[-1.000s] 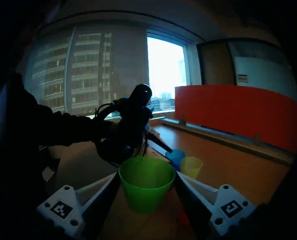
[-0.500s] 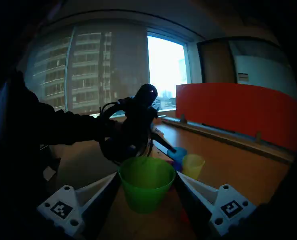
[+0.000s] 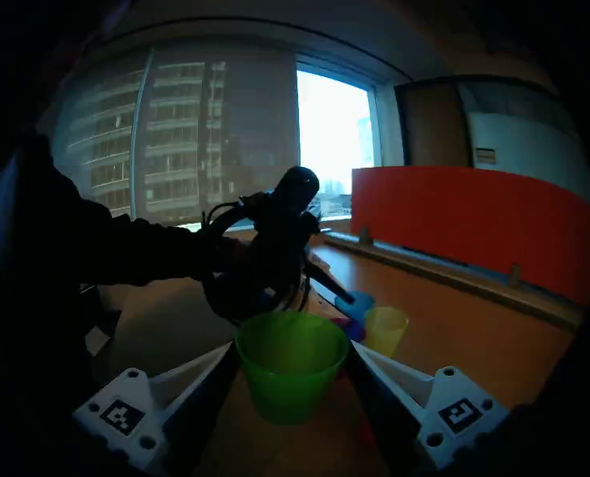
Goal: Pour water
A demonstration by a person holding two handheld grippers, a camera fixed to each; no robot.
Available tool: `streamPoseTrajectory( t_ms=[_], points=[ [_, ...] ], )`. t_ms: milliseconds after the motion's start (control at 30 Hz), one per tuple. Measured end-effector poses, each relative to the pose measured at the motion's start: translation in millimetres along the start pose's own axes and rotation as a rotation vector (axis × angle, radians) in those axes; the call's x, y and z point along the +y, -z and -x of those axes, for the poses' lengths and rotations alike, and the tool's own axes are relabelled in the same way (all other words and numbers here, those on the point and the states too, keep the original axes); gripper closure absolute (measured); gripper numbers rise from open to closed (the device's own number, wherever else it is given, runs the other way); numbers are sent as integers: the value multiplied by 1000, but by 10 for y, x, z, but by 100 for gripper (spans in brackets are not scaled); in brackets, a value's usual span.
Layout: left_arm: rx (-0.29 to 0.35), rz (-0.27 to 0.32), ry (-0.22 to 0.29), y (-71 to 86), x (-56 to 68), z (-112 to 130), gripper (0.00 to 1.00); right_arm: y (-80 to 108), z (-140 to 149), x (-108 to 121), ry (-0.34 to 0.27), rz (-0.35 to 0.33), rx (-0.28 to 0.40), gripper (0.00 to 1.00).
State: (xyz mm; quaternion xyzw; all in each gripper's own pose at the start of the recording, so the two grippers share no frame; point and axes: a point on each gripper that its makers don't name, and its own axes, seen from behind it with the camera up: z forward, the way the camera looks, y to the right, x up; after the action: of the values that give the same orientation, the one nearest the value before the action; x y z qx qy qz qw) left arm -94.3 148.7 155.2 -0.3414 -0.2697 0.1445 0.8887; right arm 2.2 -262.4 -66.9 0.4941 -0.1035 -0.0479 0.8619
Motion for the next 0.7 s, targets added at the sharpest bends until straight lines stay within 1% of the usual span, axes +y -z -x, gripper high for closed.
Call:
streamPoseTrajectory(
  t_ms=[267, 700],
  points=[
    [2, 1, 12, 1, 2, -3, 14, -8, 13, 12, 1, 3, 3, 7],
    [14, -2, 16, 2, 9, 1, 15, -11, -1, 20, 7, 5, 2, 7]
  ],
)
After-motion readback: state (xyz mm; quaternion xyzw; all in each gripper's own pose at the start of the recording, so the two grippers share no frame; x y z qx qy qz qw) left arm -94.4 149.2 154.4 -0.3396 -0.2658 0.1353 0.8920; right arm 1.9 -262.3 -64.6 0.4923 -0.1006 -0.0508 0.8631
